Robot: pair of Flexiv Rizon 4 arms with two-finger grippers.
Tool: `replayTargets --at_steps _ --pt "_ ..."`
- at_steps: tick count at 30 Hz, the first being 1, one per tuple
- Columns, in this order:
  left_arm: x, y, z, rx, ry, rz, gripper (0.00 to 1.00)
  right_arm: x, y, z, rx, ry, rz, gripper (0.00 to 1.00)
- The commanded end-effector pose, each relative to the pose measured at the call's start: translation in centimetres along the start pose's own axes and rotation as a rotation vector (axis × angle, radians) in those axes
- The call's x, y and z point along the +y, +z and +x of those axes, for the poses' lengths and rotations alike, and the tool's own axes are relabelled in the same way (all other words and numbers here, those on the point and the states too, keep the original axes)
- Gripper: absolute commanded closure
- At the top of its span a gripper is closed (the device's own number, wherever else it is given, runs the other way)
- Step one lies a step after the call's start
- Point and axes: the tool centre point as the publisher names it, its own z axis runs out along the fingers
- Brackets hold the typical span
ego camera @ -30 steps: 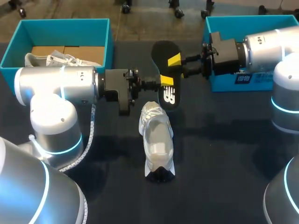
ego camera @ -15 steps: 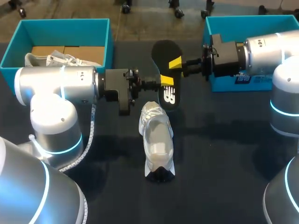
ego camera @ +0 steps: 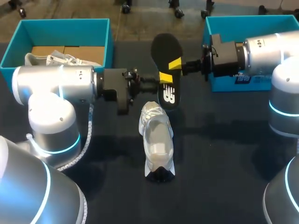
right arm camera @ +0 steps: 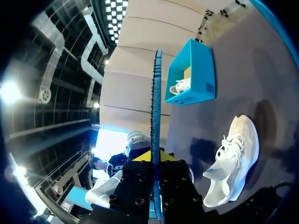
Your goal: Take the shoe out of the shoebox, open the shoe tongue, remove and reinsert the insole, then place the shoe into the shoebox
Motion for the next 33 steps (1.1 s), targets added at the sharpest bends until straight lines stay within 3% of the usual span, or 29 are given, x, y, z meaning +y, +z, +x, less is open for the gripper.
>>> replayTargets --at_steps 1,11,12,27,33 --pt "0.4 -2.2 -0.2 0.086 -0.015 0.030 0.00 -0.5 0.1 -0.8 0.020 -0.005 -0.018 1.00" --pt "2.7 -6.2 1.0 0.289 -0.028 0.078 0.00 -0.7 0.4 -2.3 0.013 0.032 -0.028 1.00" --pt "3.5 -7.3 1.2 0.385 -0.014 0.107 0.00 -0.8 0.4 -2.7 0.012 0.041 -0.029 1.00" --pt "3.9 -7.3 0.7 0.381 -0.015 0.104 0.00 -0.5 0.5 -3.3 0.007 0.055 -0.017 1.00" --pt "5.7 -6.5 -0.5 0.648 -0.092 0.249 0.00 -0.9 0.9 -4.8 0.010 0.079 0.010 1.00"
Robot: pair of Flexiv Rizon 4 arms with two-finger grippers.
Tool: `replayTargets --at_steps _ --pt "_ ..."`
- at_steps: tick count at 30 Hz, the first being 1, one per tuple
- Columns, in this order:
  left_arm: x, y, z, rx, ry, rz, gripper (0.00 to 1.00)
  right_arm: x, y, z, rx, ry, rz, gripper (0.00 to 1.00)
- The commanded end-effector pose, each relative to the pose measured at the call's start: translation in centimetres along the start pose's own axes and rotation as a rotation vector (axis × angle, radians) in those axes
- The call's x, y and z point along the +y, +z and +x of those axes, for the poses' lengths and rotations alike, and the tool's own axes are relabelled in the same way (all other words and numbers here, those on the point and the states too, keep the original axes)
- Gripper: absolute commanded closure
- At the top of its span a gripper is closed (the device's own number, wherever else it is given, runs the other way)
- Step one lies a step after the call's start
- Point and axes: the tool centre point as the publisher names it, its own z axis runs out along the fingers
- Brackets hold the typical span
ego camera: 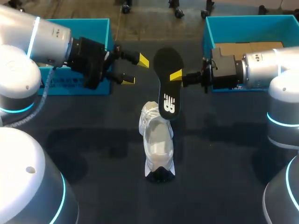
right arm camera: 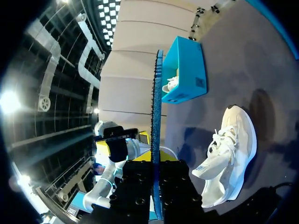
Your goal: Take the shoe out of the shoebox, open the shoe tongue, remove and reinsert the insole, then place the shoe into the shoebox
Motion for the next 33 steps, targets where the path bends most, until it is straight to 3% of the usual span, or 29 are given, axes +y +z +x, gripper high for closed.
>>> replayTargets --at_steps 1,3,6,16,21,26,33 --pt "2.1 0.0 -1.7 0.278 -0.023 0.141 0.00 0.3 0.6 -1.3 0.008 0.010 0.017 1.00" --pt "2.4 0.1 -2.1 0.337 0.035 0.129 0.00 0.2 0.7 -1.6 0.007 0.014 0.016 1.00" --pt "2.4 0.1 -2.1 0.337 0.035 0.129 0.00 -0.1 0.8 -2.5 -0.004 0.009 -0.016 1.00" --pt "2.4 0.1 -2.1 0.337 0.035 0.129 0.00 -0.1 0.8 -2.5 -0.004 0.009 -0.016 1.00" --pt "4.4 1.1 -3.6 0.533 -0.039 0.184 0.00 -0.1 0.8 -2.5 -0.004 0.009 -0.016 1.00" --pt "4.7 2.6 -4.4 0.712 -0.053 0.211 0.00 -0.1 0.8 -2.5 -0.004 0.009 -0.016 1.00" --pt "5.0 3.5 -5.1 0.798 -0.080 0.203 0.00 -0.1 0.8 -2.5 -0.004 0.009 -0.016 1.00"
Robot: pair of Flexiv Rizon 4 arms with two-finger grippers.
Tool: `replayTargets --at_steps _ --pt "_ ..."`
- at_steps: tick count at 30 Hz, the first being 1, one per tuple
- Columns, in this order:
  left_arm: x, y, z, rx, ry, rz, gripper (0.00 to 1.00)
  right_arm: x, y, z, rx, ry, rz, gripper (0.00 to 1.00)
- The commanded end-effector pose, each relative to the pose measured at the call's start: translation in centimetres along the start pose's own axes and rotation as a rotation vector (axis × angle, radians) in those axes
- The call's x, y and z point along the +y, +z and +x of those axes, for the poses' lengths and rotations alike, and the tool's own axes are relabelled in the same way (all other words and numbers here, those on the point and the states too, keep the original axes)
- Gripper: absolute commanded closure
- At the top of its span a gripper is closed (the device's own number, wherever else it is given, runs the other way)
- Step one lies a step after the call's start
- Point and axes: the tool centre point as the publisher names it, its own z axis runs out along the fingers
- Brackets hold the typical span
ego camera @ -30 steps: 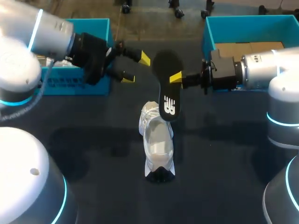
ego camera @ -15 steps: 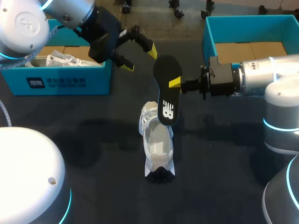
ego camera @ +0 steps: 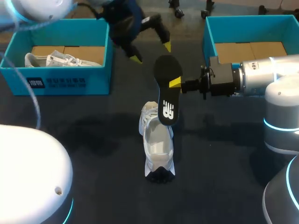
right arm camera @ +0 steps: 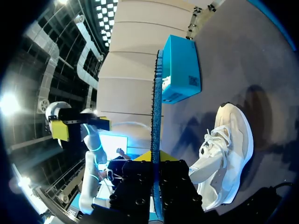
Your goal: Take the shoe out of the shoebox, open the shoe tongue, remove and reinsert the insole, then place the shoe into the shoebox
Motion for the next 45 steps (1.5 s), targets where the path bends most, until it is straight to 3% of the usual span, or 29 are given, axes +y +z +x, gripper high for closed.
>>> replayTargets --at_steps 1,8,21,25,31,36,37,45 --pt "1.1 0.4 -1.3 0.265 -0.016 0.040 0.00 0.0 0.2 0.0 -0.002 0.000 -0.002 1.00" --pt "2.0 1.3 -1.2 0.371 -0.047 0.045 0.00 0.0 0.2 0.0 -0.002 0.000 -0.002 1.00" --pt "2.9 0.7 -0.7 0.336 -0.047 0.100 0.00 0.0 0.2 0.0 -0.002 0.000 -0.002 1.00" --pt "2.7 -0.4 -0.5 0.239 -0.028 0.085 0.00 0.0 0.2 0.0 -0.002 0.000 -0.002 1.00" --pt "1.6 -2.8 1.5 -0.069 -0.009 0.069 0.00 0.0 0.2 0.0 -0.002 0.000 -0.002 1.00" --pt "-0.6 -3.3 3.1 -0.318 0.040 0.026 0.00 0.0 0.2 0.0 -0.002 0.000 -0.002 1.00" --pt "-1.1 -3.0 3.3 -0.272 0.039 0.055 0.00 0.0 0.2 0.0 -0.002 0.000 -0.002 1.00" --pt "-1.1 -3.0 3.3 -0.272 0.039 0.055 0.00 0.0 0.2 0.0 -0.002 0.000 -0.002 1.00"
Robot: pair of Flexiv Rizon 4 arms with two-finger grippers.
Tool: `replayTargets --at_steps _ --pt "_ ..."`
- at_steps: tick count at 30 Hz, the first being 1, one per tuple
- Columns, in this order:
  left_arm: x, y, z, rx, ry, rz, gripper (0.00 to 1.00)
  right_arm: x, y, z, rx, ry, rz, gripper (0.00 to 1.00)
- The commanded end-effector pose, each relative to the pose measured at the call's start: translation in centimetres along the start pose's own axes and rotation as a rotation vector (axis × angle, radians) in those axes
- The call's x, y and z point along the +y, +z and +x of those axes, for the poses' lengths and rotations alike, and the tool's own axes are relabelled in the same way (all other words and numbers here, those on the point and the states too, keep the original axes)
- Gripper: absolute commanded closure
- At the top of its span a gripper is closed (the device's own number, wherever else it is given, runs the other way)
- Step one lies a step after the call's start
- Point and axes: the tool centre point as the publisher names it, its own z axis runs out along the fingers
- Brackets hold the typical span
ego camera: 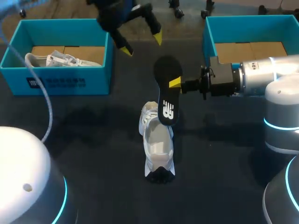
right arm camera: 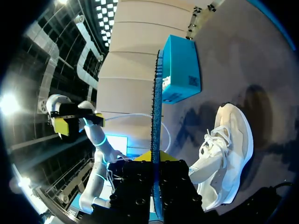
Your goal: Take the shoe out of the shoebox, open the shoe tongue, remove and reinsert the insole, then place the shoe into the shoebox
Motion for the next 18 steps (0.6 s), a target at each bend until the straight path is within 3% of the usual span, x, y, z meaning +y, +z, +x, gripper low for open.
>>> replayTargets --at_steps 1,4,6,7,12,18 --pt "-0.8 0.1 1.4 -0.226 0.004 -0.046 0.00 0.0 0.2 0.0 -0.001 -0.001 -0.002 1.00" --pt "-0.8 0.1 1.4 -0.226 0.004 -0.046 0.00 0.0 0.2 0.0 -0.001 -0.001 -0.002 1.00" --pt "-0.9 0.8 2.6 -0.313 -0.037 -0.028 0.00 0.0 0.2 0.0 -0.001 -0.001 -0.002 1.00" --pt "-1.1 1.0 3.1 -0.371 -0.004 -0.064 0.00 0.0 0.2 0.0 -0.001 -0.001 -0.002 1.00" --pt "-1.5 1.9 6.1 -0.728 -0.099 0.001 0.00 0.0 0.2 0.0 -0.001 -0.001 -0.002 1.00" --pt "-1.5 1.9 6.1 -0.728 -0.099 0.001 0.00 0.0 0.2 0.0 -0.001 -0.001 -0.002 1.00"
